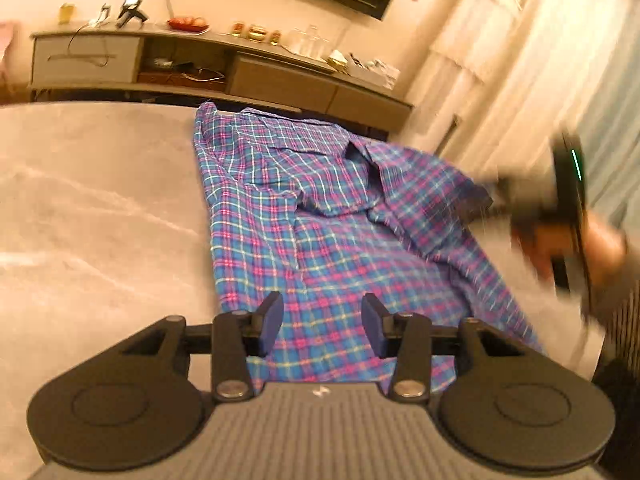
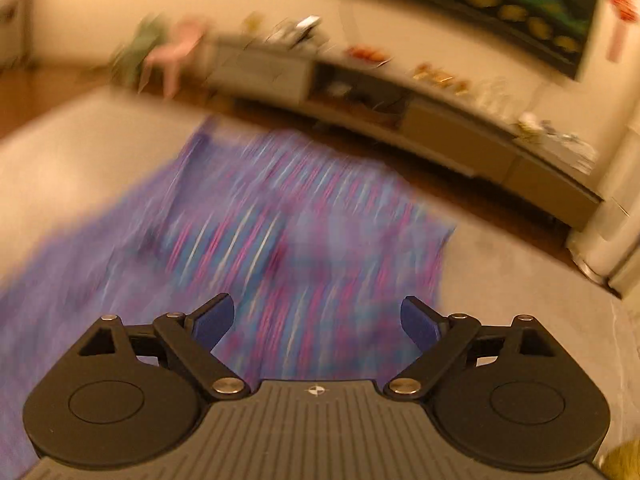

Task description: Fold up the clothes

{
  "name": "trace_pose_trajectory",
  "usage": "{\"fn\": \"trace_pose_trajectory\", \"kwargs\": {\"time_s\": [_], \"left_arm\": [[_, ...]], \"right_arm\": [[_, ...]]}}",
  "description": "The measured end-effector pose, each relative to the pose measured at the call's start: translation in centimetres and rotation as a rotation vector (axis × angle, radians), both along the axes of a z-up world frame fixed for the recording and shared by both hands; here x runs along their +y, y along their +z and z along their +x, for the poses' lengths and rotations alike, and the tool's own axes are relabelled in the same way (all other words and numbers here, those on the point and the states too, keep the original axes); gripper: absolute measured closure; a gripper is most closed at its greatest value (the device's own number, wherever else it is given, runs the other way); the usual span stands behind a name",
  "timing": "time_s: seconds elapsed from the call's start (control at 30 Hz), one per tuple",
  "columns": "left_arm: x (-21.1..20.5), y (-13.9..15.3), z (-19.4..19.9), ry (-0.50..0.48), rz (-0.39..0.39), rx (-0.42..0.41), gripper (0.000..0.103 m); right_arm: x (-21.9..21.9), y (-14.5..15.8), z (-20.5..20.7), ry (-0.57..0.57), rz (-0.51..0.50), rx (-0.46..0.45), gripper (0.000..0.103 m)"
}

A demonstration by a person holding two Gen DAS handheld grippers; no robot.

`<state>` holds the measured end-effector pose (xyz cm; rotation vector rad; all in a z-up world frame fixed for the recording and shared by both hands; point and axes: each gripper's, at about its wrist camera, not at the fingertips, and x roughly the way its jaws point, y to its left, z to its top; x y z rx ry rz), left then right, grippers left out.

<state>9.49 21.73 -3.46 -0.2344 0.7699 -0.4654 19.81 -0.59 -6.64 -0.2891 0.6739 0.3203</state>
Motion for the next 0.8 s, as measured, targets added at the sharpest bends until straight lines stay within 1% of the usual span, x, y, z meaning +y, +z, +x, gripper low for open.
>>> {"fn": "trace_pose_trajectory", "kwargs": {"time_s": [0.07, 0.13, 0.17, 0.2, 0.23, 0.27, 0.37, 0.4, 0.43, 0.47, 0.5, 0.53, 0.57, 0.63, 0.67, 0.7, 0.73, 0.8], "left_arm": [[-0.3, 0.0, 0.2, 0.016, -0.023, 0.012, 0.060], [-0.4, -0.1, 0.1, 0.031, -0.044, 0.021, 0.060], [-0.4, -0.1, 0.0, 0.037, -0.055, 0.025, 0.060], [-0.2, -0.1, -0.1, 0.043, -0.065, 0.028, 0.059], [0.0, -0.1, -0.2, 0.050, -0.075, 0.030, 0.059], [0.0, -0.1, -0.1, 0.055, -0.082, 0.031, 0.059], [0.0, 0.3, -0.1, 0.057, -0.098, 0.022, 0.056], [-0.1, 0.4, -0.1, 0.054, -0.105, 0.021, 0.056], [-0.3, 0.4, 0.1, 0.049, -0.114, 0.022, 0.055], [-0.7, 0.5, 0.3, 0.040, -0.125, 0.023, 0.055], [-1.0, 0.6, 0.4, 0.030, -0.136, 0.022, 0.055], [-1.4, 0.7, 0.6, 0.020, -0.147, 0.021, 0.054], [-1.8, 0.8, 0.8, 0.008, -0.160, 0.021, 0.054], [-2.7, 0.9, 1.2, -0.015, -0.193, 0.022, 0.053], [-3.1, 1.0, 1.4, -0.022, -0.212, 0.023, 0.052], [-3.4, 1.0, 1.5, -0.023, -0.237, 0.024, 0.052], [-3.5, 1.0, 1.7, -0.017, -0.269, 0.022, 0.049], [-3.8, 1.0, 1.9, -0.004, -0.332, 0.020, 0.043]], "right_arm": [[-1.2, -1.4, -2.6, 0.005, -0.078, 0.002, 0.012], [-2.5, -2.9, -5.3, 0.010, -0.155, 0.004, 0.014], [-3.1, -3.6, -6.6, 0.012, -0.194, 0.005, 0.021], [-3.5, -3.7, -6.2, -0.007, -0.201, 0.009, 0.038], [-4.0, -3.3, -5.8, -0.031, -0.198, 0.007, 0.047], [-4.5, -2.9, -5.4, -0.056, -0.195, 0.004, 0.053], [-6.9, -0.6, -6.5, -0.093, -0.104, -0.044, 0.053], [-7.9, 0.1, -6.9, -0.110, -0.076, -0.062, 0.047], [-9.4, 0.4, -7.1, -0.160, -0.010, -0.063, 0.040], [-10.9, 0.8, -7.3, -0.209, 0.056, -0.062, 0.021], [-12.4, 1.1, -7.4, -0.259, 0.122, -0.062, 0.010], [-14.0, 1.4, -7.6, -0.308, 0.189, -0.061, 0.010], [-14.7, 0.8, -7.0, -0.308, 0.238, -0.017, 0.012], [-16.1, -0.5, -5.7, -0.306, 0.335, 0.073, 0.031], [-16.1, -1.1, -4.9, -0.293, 0.350, 0.110, 0.071], [-15.9, -1.4, -4.3, -0.292, 0.358, 0.132, 0.100], [-15.8, -1.0, -4.4, -0.283, 0.400, 0.116, 0.100], [-15.5, 0.6, -5.3, -0.246, 0.529, 0.091, 0.101]]}}
